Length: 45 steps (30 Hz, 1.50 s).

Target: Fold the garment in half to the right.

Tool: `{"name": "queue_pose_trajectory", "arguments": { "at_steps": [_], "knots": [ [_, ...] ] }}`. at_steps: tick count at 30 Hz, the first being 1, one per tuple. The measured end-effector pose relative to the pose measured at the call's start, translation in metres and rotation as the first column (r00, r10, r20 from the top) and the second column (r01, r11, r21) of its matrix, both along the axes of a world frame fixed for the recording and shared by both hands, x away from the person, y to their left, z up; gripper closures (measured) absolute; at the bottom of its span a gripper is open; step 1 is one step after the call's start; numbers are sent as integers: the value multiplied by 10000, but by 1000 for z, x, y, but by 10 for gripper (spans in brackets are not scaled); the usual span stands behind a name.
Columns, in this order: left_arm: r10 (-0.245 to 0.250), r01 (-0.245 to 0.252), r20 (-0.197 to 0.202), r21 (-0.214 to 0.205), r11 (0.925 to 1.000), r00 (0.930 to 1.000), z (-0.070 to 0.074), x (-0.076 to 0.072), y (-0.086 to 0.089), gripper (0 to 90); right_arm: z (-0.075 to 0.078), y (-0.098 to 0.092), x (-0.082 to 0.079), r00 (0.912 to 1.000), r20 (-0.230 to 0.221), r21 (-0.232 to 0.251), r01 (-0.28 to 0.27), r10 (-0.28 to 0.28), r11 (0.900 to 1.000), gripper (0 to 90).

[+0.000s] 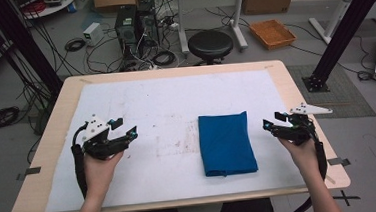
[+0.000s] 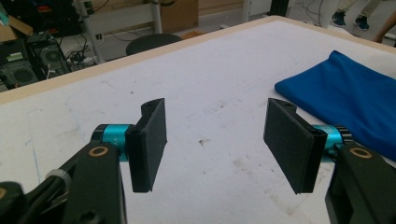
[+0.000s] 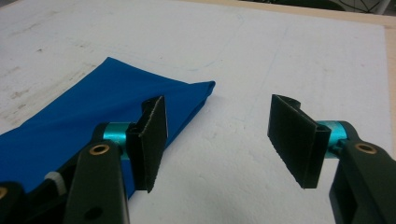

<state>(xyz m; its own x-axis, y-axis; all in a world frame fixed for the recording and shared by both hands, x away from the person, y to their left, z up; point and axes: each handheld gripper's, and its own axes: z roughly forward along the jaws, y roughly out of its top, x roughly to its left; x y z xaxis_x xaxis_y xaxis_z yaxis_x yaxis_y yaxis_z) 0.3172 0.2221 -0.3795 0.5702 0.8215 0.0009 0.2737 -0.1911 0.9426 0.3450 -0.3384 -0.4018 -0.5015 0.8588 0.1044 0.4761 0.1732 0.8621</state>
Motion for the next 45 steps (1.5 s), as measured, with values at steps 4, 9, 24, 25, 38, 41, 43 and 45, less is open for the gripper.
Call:
{"name": "queue_pose_trajectory", "arguments": {
  "at_steps": [4, 9, 24, 25, 38, 41, 43, 45],
  "knots": [
    [-62, 62, -56, 69, 10000, 10000, -2, 1, -2, 394, 0, 5, 1, 9998, -15, -64, -174, 174, 9998, 359],
    [-122, 123, -92, 113, 9999, 9999, -4, 1, -4, 394, -1, 7, 2, 9996, -101, -38, -260, 259, 9997, 341],
    [-65, 68, -206, 151, 9999, 9998, -8, 0, -2, 394, -3, 10, 6, 9992, -229, -102, -344, 342, 9994, 321],
    [-60, 63, -210, 159, 9999, 9998, -8, 0, -2, 394, -4, 9, 6, 9991, -270, -97, -321, 318, 9994, 321],
    [-111, 118, -334, 187, 9998, 9994, -11, 0, -6, 394, -4, 9, 7, 9992, -290, -82, -292, 290, 9995, 320],
    [-141, 149, -373, 220, 9996, 9992, -12, 0, -6, 394, -5, 9, 7, 9990, -291, -130, -335, 331, 9994, 318],
    [-155, 164, -387, 223, 9996, 9991, -12, 0, -7, 394, -5, 9, 7, 9990, -295, -123, -334, 330, 9994, 317],
    [-161, 172, -407, 265, 9995, 9990, -13, 0, -8, 394, -5, 9, 7, 9990, -308, -123, -323, 319, 9994, 316]
  ]
}}
